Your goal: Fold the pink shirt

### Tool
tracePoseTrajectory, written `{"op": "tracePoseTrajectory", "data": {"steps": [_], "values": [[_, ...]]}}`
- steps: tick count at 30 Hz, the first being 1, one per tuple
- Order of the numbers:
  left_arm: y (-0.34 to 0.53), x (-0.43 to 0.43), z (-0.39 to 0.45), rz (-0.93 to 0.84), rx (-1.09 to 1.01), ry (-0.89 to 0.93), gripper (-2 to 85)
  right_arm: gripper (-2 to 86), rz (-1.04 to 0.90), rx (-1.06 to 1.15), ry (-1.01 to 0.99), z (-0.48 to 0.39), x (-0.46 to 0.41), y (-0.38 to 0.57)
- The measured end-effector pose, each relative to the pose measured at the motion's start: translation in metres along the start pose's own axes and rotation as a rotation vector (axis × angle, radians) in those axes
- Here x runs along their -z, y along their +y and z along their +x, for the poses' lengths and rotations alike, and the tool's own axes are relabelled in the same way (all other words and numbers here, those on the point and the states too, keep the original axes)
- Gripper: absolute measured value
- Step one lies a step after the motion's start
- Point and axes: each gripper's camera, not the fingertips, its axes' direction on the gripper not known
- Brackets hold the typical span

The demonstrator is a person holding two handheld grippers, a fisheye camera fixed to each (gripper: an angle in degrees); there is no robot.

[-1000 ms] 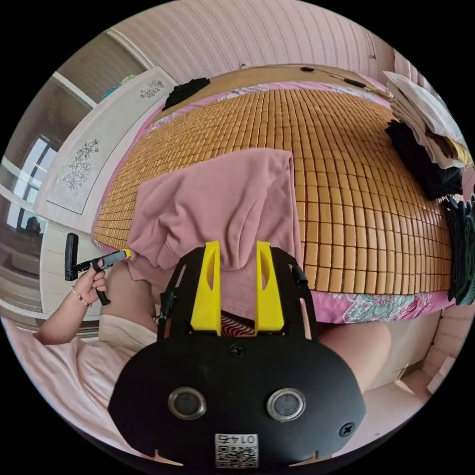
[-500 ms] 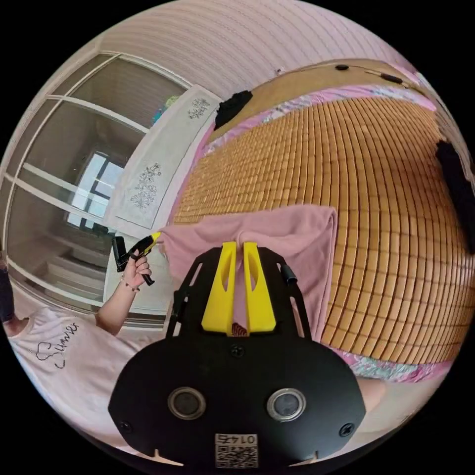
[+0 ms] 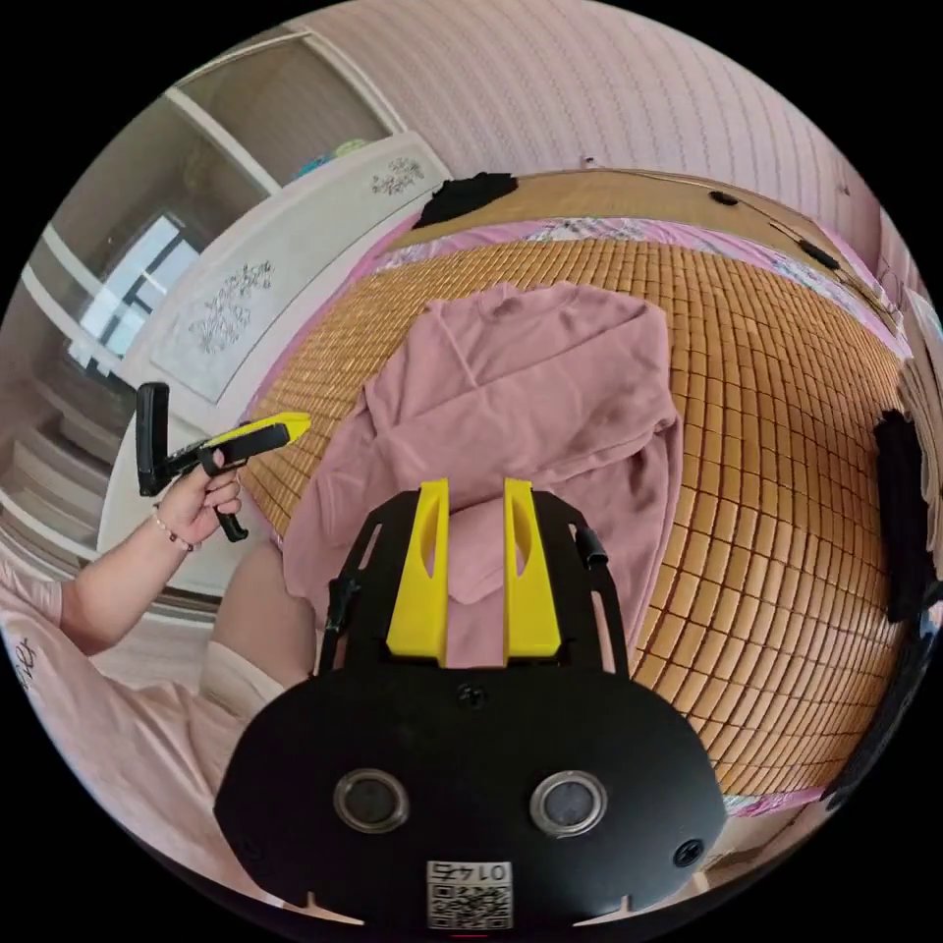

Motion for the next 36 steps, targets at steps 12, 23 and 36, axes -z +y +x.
{"op": "tracePoseTrajectory", "data": {"steps": [12, 23, 36], "values": [[0.086, -0.047, 0.139, -0.27, -0.419, -0.056, 9.2, 2.9, -0.333, 0.547, 0.298, -0.144, -0.15, -0.029], [0.047, -0.054, 0.188, -0.042, -0.582, -0.206, 10.8, 0.9, 0.146, -0.018, -0.091, 0.008, 0.032, -0.035], [0.013, 0.06, 0.031, 0.211, 0.089, -0.155, 5.9, 0.1, 0.614, -0.553, 0.406, 0.167, 0.225, 0.153]]}}
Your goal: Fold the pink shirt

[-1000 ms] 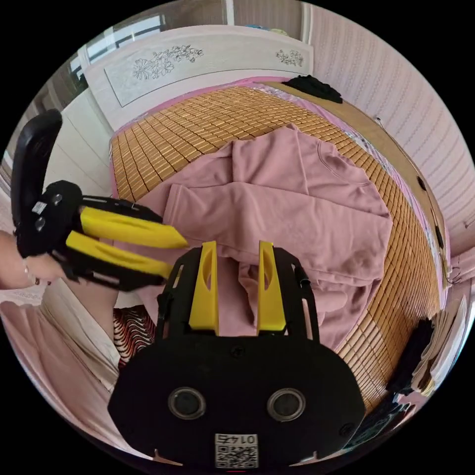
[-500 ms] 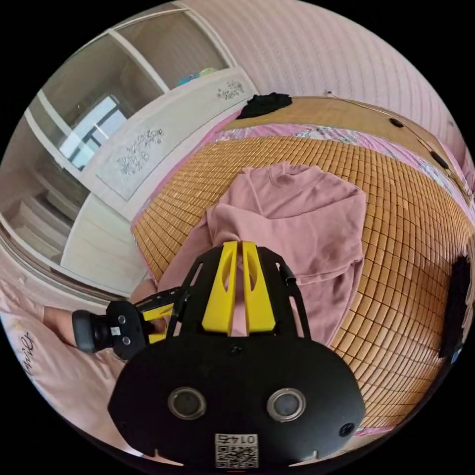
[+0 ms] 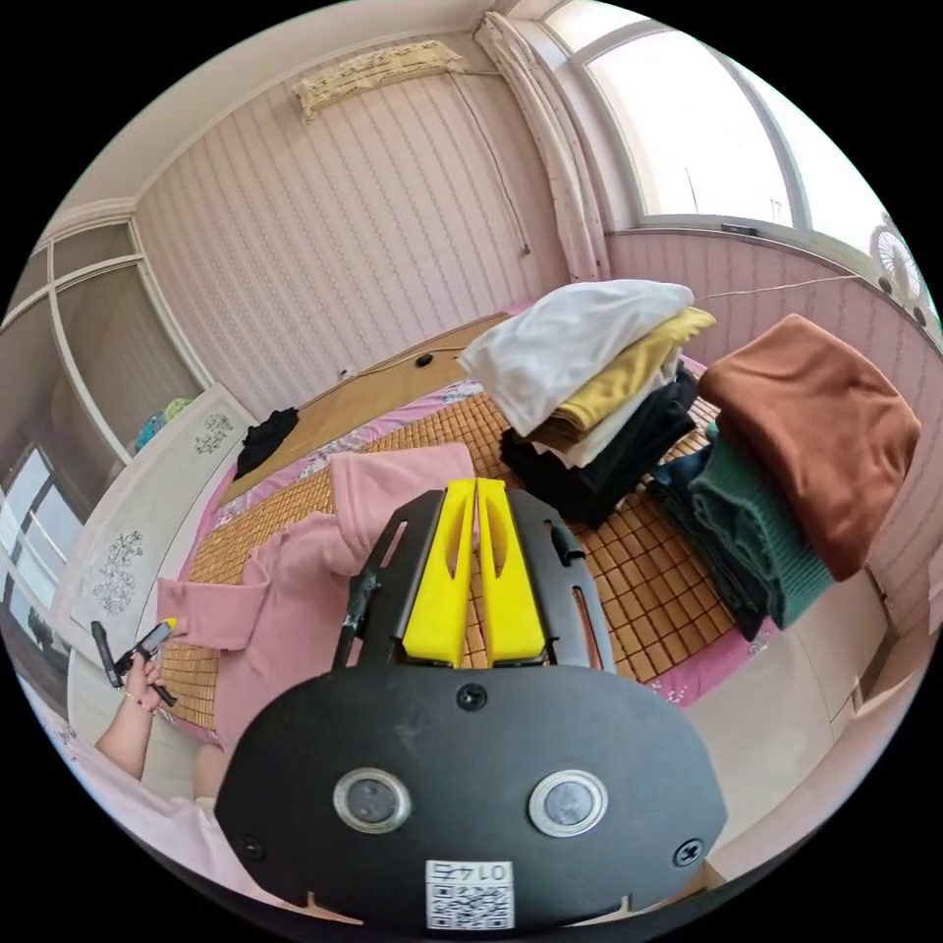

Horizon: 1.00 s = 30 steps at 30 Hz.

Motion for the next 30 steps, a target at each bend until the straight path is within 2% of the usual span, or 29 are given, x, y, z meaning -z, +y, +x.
{"op": "tracePoseTrajectory", "data": {"steps": [1, 3, 6, 8, 12, 17, 19, 23, 26, 28, 30], "values": [[-0.001, 0.014, -0.022, 0.038, 0.076, -0.053, 6.3, 0.0, -0.004, -0.014, 0.021, 0.007, 0.0, 0.002], [0.009, 0.064, -0.1, 0.137, 0.317, -0.277, 7.0, 0.0, -0.031, -0.048, 0.063, 0.017, -0.005, 0.013], [0.032, 0.108, -0.155, 0.149, 0.493, -0.435, 6.8, -0.1, -0.115, 0.002, 0.015, -0.004, -0.031, 0.033], [0.043, 0.125, -0.163, 0.171, 0.51, -0.49, 6.4, -0.1, -0.198, 0.069, -0.021, -0.029, -0.058, 0.044], [0.039, 0.11, -0.148, 0.122, 0.392, -0.479, 6.3, -0.4, -0.374, 0.305, -0.092, -0.117, -0.13, 0.058], [0.002, 0.033, -0.112, -0.004, 0.182, -0.212, 6.3, -0.8, -0.379, 0.577, -0.011, -0.229, -0.208, 0.055], [-0.016, -0.003, -0.094, -0.057, 0.081, -0.185, 6.2, -0.8, -0.353, 0.67, 0.021, -0.266, -0.239, 0.052], [-0.062, -0.077, -0.072, -0.142, -0.043, -0.158, 5.4, -0.9, -0.456, 0.799, 0.038, -0.33, -0.316, 0.041], [-0.087, -0.13, -0.069, -0.242, -0.067, -0.191, 4.4, -0.9, -0.498, 0.815, 0.092, -0.353, -0.367, 0.037], [-0.095, -0.159, -0.069, -0.326, -0.086, -0.241, 0.7, -0.9, -0.534, 0.823, 0.14, -0.357, -0.394, 0.038], [-0.101, -0.189, -0.074, -0.422, -0.091, -0.407, -0.5, -0.7, -0.525, 0.854, 0.173, -0.354, -0.415, 0.034]]}}
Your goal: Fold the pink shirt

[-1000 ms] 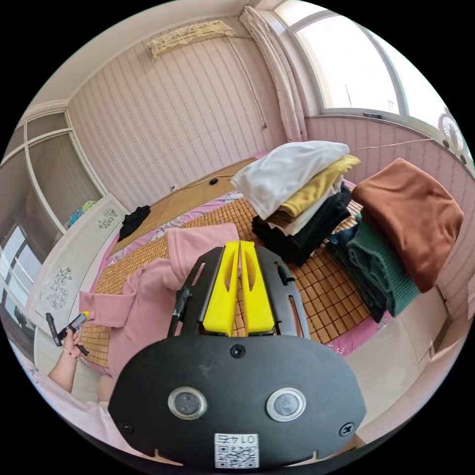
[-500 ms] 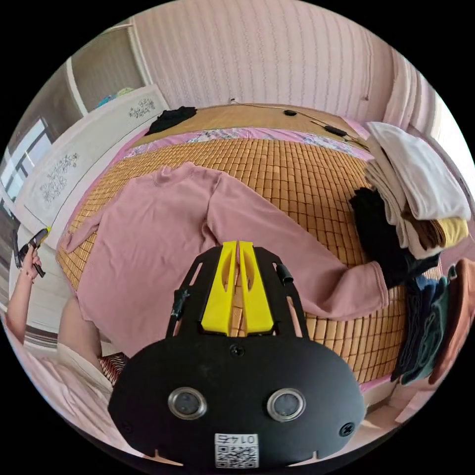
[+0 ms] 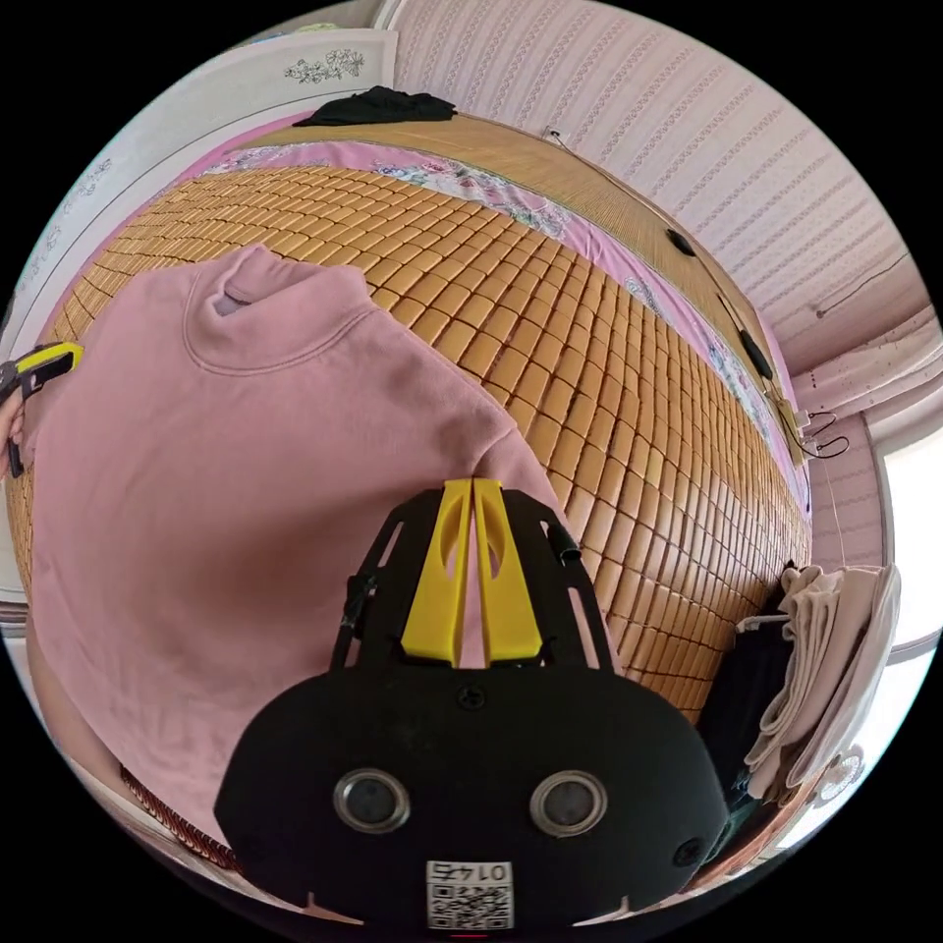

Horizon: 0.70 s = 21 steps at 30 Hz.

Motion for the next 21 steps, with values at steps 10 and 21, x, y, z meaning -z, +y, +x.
{"op": "tracePoseTrajectory", "data": {"steps": [10, 21], "values": [[-0.053, -0.013, 0.013, 0.074, -0.075, -0.015, -0.7, -0.6, 0.04, 0.063, -0.033, 0.025, -0.008, -0.019], [0.124, 0.08, 0.004, 0.174, -0.076, 0.272, 2.8, 7.9, 0.101, -0.044, -0.183, -0.016, 0.119, 0.23]]}}
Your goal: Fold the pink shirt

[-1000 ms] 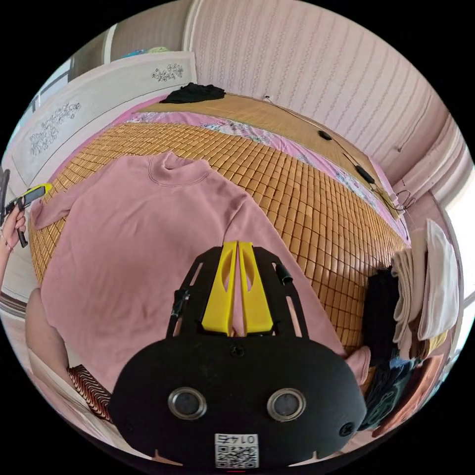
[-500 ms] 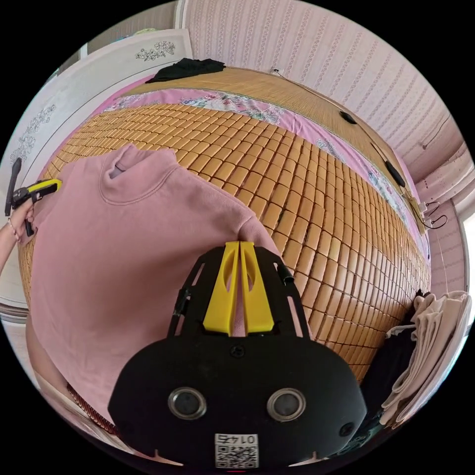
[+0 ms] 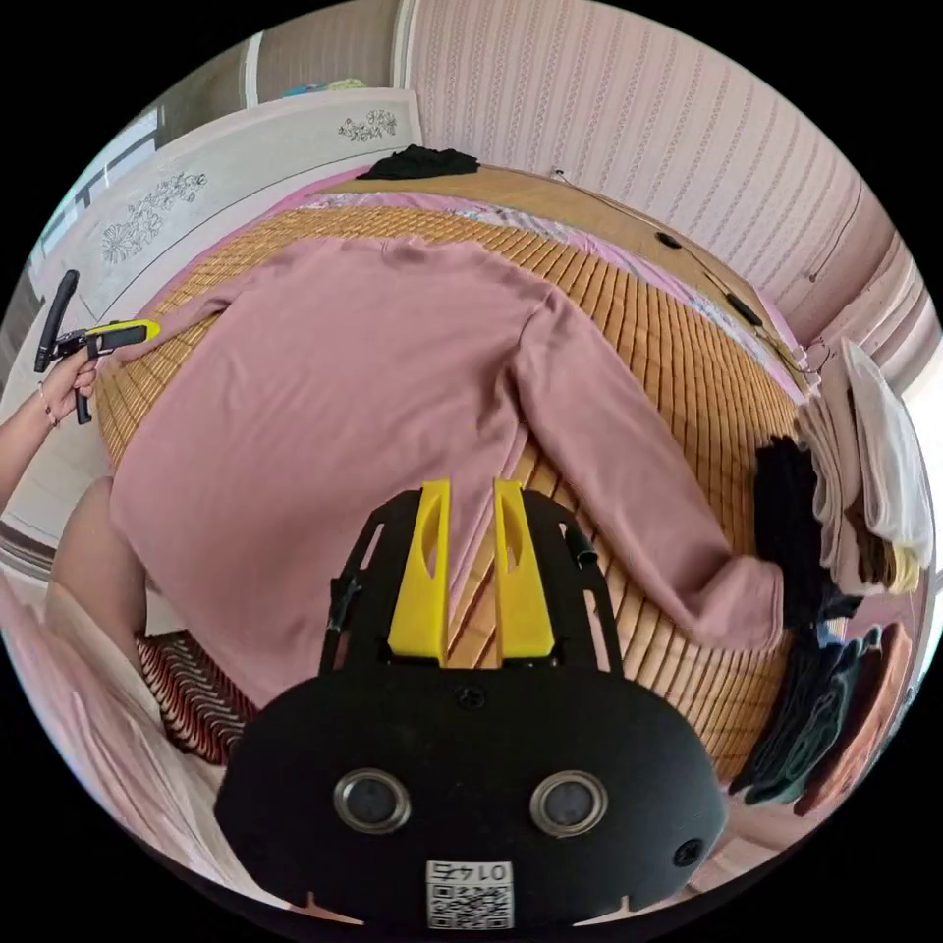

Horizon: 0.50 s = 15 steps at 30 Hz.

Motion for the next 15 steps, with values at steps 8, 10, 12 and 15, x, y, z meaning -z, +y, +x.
{"op": "tracePoseTrajectory", "data": {"steps": [8, 10, 12, 15], "values": [[0.104, 0.015, 0.046, -0.176, 0.052, 0.056, 8.0, 10.5, -0.197, -0.175, -0.092, -0.02, 0.034, 0.129], [0.102, 0.008, 0.052, -0.193, 0.059, 0.08, 8.1, 9.8, -0.225, -0.172, -0.084, -0.019, 0.03, 0.132], [0.096, -0.008, 0.062, -0.242, 0.041, 0.043, 7.9, 8.6, -0.246, -0.151, -0.076, -0.017, 0.03, 0.131], [0.092, -0.023, 0.071, -0.292, 0.031, 0.009, 5.2, 5.0, -0.25, -0.128, -0.068, -0.012, 0.035, 0.135]]}}
